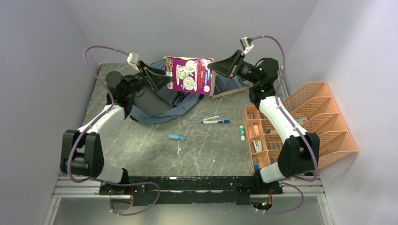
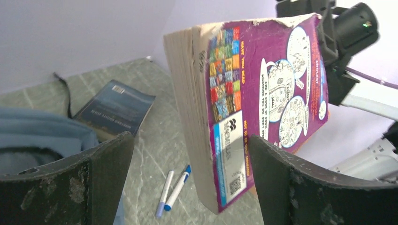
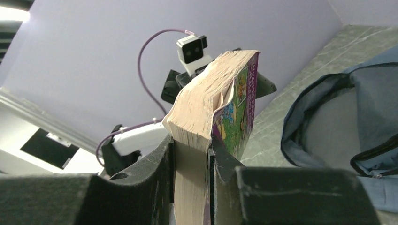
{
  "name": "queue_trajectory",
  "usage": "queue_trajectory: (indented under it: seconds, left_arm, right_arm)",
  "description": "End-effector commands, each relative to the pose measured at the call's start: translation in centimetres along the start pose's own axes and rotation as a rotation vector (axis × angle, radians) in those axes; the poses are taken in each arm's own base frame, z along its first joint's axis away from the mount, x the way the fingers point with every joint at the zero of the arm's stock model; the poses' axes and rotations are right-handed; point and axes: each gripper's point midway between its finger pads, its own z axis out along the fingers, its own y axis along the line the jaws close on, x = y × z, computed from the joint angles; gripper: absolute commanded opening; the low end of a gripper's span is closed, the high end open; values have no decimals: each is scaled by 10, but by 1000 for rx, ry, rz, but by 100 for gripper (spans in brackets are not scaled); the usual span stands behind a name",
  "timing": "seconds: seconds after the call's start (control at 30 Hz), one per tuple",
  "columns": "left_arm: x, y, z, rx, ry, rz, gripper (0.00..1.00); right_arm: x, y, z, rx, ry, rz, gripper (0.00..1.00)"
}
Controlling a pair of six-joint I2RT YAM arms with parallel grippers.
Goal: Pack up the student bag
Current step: Pick up the book from the center of the board.
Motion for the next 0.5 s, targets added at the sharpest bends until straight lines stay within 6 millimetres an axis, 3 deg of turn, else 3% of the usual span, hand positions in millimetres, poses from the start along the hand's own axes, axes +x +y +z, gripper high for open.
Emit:
queue_trajectory:
  seconds: [0.0,0.2,0.33,0.47]
  left_arm:
    - [-28,-45,4,265,-49,100,95]
    - [-21,-85,-8,528,-41,56,90]
    - [0,-103,-5,610,54,14,72]
    - [8,-102,-3,587,70,5,59]
  right_arm:
    - [-6,28,-6,-111,7,-21,0]
    - [-7,32,-6,-168,16,2,0]
    - [-9,26,-6,-155,14,-4,0]
    - [-12,18,-5,-106,17,-42,0]
